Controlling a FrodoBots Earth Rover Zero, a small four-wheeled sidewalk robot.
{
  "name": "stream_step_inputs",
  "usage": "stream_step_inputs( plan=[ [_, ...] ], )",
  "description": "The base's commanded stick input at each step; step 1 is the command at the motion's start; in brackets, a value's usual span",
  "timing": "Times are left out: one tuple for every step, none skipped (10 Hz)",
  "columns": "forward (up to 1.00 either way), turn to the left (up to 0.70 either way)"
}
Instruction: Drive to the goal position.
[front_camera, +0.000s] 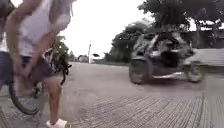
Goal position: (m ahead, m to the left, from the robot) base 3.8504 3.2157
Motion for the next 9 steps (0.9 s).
stream_step_inputs(
  plan=[
    [0.00,0.00],
    [0.00,0.00],
    [0.70,-0.27],
    [0.70,-0.27],
    [0.70,-0.27],
    [0.70,-0.27],
    [0.70,-0.15],
    [0.70,0.00],
    [0.70,0.00]
  ],
)
